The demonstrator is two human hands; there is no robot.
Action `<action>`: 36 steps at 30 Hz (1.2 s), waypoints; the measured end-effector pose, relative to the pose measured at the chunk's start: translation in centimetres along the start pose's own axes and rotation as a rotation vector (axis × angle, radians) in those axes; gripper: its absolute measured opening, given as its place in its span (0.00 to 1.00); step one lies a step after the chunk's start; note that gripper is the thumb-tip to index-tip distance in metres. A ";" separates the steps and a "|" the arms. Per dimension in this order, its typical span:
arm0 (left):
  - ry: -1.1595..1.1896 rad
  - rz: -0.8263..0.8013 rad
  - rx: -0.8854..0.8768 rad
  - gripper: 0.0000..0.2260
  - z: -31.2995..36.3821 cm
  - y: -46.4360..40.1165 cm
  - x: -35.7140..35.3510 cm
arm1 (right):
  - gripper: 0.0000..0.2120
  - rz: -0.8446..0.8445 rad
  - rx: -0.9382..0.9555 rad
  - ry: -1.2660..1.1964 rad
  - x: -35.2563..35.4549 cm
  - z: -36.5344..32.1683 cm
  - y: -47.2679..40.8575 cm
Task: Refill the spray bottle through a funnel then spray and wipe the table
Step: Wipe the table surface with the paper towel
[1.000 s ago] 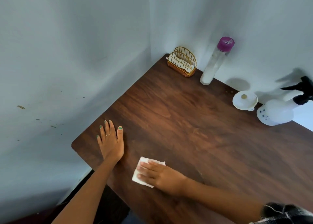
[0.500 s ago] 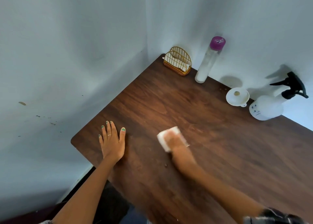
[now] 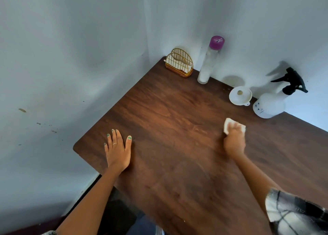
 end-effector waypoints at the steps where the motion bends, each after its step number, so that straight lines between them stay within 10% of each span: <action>1: -0.001 0.007 -0.002 0.29 0.0 0.0 0.0 | 0.13 -0.027 0.155 0.055 -1.3 -1.9 2.3; 6: 0.010 0.010 -0.006 0.29 -0.1 0.1 -0.4 | 0.31 -0.298 0.944 0.093 -10.5 -7.8 16.6; 9: 0.065 0.006 0.016 0.29 0.1 -0.1 0.0 | 0.19 -0.686 1.024 0.003 -11.3 -8.1 18.2; 14: 0.519 0.015 -0.081 0.20 4.3 1.5 1.4 | 0.16 -0.683 0.554 -0.528 -5.8 -10.6 12.0; 18: 1.169 -0.616 0.031 0.16 10.2 5.8 1.5 | 0.13 -0.761 0.303 -0.748 -3.1 -10.9 9.4; 26: 1.161 -0.760 0.040 0.08 11.5 7.2 0.8 | 0.14 -0.959 -0.027 -0.941 -2.0 -10.0 9.5; 36: 1.080 -0.794 0.075 0.04 11.5 6.8 1.6 | 0.18 -0.760 -0.229 -0.989 -1.9 -8.8 8.5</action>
Point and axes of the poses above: each hand's wrist, its own y-axis away from the middle knuckle, its own x-axis out of the back of the hand, z = x × y, the point moved 5 cm from there along -y, towards the middle knuckle, and after that the axes turned 1 degree about -y, right-handed, at the moved point
